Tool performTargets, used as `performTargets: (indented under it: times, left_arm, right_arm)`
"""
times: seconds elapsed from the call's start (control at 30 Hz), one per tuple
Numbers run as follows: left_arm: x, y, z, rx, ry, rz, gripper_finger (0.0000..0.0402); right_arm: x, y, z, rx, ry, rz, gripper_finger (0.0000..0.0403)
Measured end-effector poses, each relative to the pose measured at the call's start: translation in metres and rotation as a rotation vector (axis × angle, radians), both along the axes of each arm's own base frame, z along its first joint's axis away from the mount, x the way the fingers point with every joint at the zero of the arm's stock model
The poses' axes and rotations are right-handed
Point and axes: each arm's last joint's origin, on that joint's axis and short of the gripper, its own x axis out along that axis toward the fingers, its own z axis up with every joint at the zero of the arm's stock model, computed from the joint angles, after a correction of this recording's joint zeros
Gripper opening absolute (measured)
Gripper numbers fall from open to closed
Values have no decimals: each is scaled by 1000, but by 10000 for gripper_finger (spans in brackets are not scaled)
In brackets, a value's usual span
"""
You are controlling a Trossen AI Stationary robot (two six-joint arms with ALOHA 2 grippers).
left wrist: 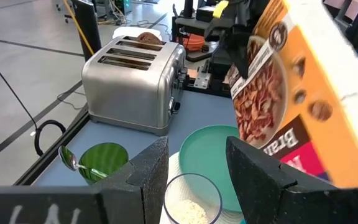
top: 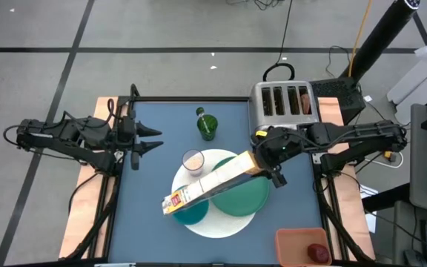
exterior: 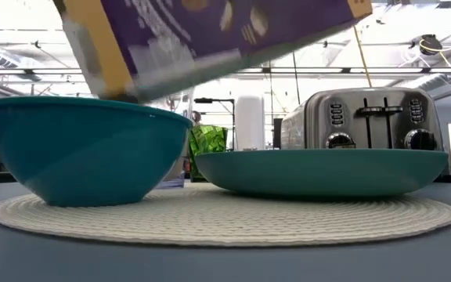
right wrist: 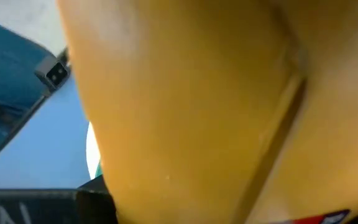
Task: Arrange a breakfast setting
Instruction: Pour the cereal into the blue bowl from the cereal box
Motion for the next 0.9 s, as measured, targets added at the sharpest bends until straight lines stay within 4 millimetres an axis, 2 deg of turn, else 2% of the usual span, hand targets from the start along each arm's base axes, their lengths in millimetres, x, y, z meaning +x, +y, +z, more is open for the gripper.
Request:
performTargets:
  times: [0.63, 0.73, 0.9]
  left_arm:
    - [5, -1, -2, -1, 17, 1, 168]
    - [10, -2, -7, 0, 57, -12, 168]
    - [13, -6, -24, -89, 226, -51, 168]
  right_arm:
    - [-1, 0, -2, 13, 20, 10, 208]
    - [-1, 0, 1, 16, -2, 11, 208]
    - [-1, 0, 0, 26, 8, -1, 208]
